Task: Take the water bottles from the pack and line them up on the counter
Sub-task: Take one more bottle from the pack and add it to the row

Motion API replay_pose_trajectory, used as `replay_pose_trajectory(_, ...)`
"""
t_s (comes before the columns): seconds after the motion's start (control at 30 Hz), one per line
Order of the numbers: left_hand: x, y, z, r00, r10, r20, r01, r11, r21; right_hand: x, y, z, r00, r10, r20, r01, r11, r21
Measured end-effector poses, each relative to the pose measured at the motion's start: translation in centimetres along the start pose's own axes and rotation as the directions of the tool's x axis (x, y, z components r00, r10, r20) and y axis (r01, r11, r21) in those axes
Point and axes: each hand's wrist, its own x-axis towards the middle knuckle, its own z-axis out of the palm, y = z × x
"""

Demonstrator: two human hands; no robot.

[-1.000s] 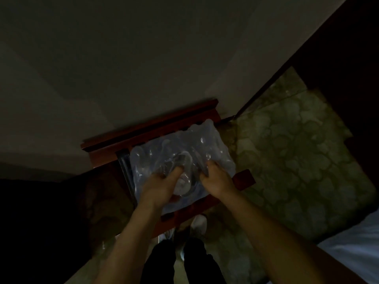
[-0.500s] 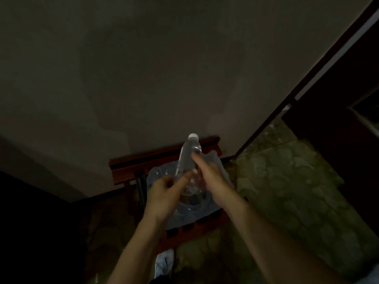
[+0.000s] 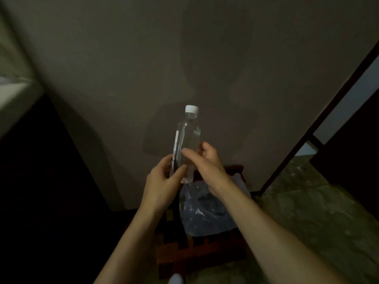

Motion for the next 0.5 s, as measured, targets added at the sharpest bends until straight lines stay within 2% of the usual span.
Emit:
replay_pose_trajectory(0.07,-0.5,1.6,-1.9,0.998,0.043,-0.055,-0.047,0.995,-0.085,-0.5,-1.9,2.2,0.996,-0.081,0.038,0.08,0.996,0.03)
replay_pose_trajectory(0.13,-0.9,3.3,-3.9,0.996,0.072,-0.055,-0.081,0.981,-0.178,-0.8,-3.8,4.8,0.988,-0.135,0.081,0.133,0.991,0.02)
replay_pose_trajectory(0.2,-1.1,5.0,-5.8,0.992,0.116,-0.04,-0.121,0.974,-0.191,-0.9,-5.6,7.4,0.978,-0.175,0.112,0.176,0.984,0.006)
replay_pose_trajectory(0.37,-0.5,8.7,-12.5,0.966,0.173,-0.194,-0.181,0.983,-0.023,0.3,-9.9,14.9,0.932,-0.338,0.13,0.341,0.94,0.0)
replay_pose_trajectory(0.5,0.2,10.7,-20.3,0.894,0.264,-0.361,-0.217,0.962,0.165,1.5,-12.3,23.3,0.881,-0.456,0.129,0.467,0.881,-0.075)
